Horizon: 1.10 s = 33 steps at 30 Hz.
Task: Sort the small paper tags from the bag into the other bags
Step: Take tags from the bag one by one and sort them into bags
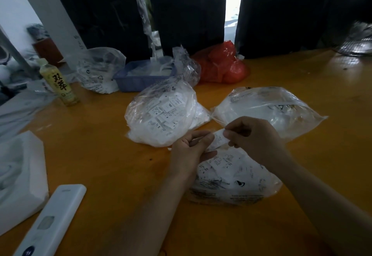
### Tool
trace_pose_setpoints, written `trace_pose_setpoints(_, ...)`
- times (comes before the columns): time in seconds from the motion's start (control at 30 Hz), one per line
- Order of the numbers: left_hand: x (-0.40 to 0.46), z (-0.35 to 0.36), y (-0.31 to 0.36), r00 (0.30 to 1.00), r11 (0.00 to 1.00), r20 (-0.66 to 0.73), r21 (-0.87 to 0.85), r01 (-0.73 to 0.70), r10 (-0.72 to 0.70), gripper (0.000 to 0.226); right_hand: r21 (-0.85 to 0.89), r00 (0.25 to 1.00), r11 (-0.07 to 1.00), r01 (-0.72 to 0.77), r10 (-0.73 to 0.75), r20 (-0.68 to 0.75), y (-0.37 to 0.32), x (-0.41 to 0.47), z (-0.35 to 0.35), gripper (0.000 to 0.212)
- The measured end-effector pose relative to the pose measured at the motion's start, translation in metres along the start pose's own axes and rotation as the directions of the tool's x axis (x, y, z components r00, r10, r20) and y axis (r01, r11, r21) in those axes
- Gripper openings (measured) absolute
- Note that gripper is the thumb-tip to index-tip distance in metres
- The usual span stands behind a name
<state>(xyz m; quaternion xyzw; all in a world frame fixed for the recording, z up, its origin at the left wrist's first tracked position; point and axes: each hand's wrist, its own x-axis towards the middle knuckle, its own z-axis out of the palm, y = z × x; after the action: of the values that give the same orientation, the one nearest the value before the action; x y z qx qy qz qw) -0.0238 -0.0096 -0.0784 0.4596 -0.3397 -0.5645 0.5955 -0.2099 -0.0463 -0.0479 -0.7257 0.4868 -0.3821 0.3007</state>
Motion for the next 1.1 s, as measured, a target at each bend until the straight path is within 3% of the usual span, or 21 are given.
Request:
trace_pose_setpoints(0.1,-0.001,0.001,-0.001,1.000,1.000,0.013,-0.015,0.003,-0.003,0.028,-0.095,0.998,0.994,0.048,-0.045,0.038,-0.004,-0.006,0.009,0.002)
trace_pose_setpoints(0.27,-0.001,0.001,0.000,1.000,0.998,0.000,-0.058,0.012,-0.012,0.029,-0.149,0.998,0.988,0.052,-0.054,-0.015,-0.004,-0.008,0.013,0.028)
trace_pose_setpoints(0.5,-0.003,0.003,0.000,1.000,0.999,-0.007,-0.039,0.008,-0.008,0.028,-0.146,0.995,0.985,0.097,-0.102,-0.024,-0.005,-0.011,0.016,0.017)
trace_pose_setpoints(0.63,-0.006,0.006,0.003,1.000,0.996,0.003,0.087,-0.028,0.028,0.023,-0.118,0.995,0.990,0.083,-0.090,-0.051,-0.006,-0.010,0.014,0.014)
trace_pose_setpoints(0.7,-0.008,0.007,0.007,0.993,0.969,0.013,0.217,-0.118,0.118,0.017,-0.054,0.993,0.997,0.053,-0.058,-0.099,-0.007,-0.008,0.009,0.014)
trace_pose_setpoints(0.87,-0.011,0.007,0.024,0.886,0.710,0.061,0.573,-0.409,0.460,0.034,0.144,0.993,0.989,-0.019,0.035,-0.109,-0.005,0.002,-0.007,0.009)
trace_pose_setpoints(0.97,0.003,-0.009,0.051,0.725,0.480,0.034,0.728,-0.490,0.688,0.033,-0.063,0.972,0.996,-0.060,0.044,-0.229,0.014,0.016,-0.022,0.012)
trace_pose_setpoints(1.03,0.023,-0.027,0.072,0.616,0.306,0.008,0.863,-0.402,0.788,0.026,-0.272,0.955,0.956,-0.113,0.029,-0.295,0.030,0.024,-0.035,0.016)
trace_pose_setpoints(1.1,0.042,-0.044,0.084,0.653,0.243,-0.045,0.946,-0.216,0.756,0.024,-0.407,0.953,0.900,-0.159,0.033,-0.300,0.049,0.029,-0.043,0.021)
